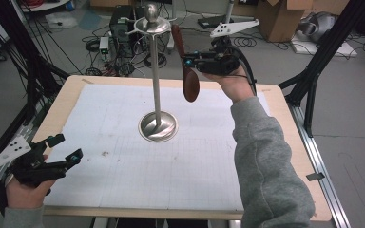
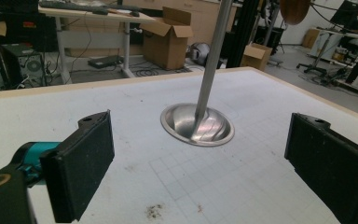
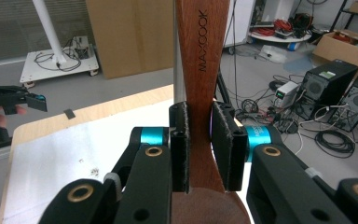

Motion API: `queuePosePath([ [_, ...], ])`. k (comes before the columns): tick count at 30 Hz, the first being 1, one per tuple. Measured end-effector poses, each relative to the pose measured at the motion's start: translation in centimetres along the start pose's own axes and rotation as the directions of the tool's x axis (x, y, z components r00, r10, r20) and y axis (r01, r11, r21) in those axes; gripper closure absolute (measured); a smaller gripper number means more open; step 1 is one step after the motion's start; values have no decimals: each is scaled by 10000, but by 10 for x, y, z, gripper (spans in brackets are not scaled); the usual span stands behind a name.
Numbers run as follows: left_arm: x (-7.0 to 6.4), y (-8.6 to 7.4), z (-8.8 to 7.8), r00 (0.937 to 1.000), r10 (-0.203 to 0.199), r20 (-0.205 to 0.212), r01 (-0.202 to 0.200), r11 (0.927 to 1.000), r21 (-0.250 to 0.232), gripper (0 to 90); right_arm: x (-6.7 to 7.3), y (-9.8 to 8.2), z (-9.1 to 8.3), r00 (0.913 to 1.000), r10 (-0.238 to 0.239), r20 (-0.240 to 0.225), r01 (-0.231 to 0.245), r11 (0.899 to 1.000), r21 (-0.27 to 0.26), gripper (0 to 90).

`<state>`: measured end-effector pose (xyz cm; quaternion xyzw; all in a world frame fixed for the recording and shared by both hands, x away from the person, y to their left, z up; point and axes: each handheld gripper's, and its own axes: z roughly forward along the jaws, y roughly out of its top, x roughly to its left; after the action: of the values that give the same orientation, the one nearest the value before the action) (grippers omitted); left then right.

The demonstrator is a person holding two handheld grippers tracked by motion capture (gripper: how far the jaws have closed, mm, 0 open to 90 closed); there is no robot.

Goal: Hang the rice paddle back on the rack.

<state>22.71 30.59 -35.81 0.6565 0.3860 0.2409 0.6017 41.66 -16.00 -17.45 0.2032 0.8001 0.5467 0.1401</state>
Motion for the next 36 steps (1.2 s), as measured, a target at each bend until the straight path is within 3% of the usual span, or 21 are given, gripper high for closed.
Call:
queuePosePath([
  [36, 2, -1, -2, 9999, -35, -96, 35, 10000, 0, 86, -1, 1, 14, 9999, 127, -5, -127, 9999, 34, 777],
])
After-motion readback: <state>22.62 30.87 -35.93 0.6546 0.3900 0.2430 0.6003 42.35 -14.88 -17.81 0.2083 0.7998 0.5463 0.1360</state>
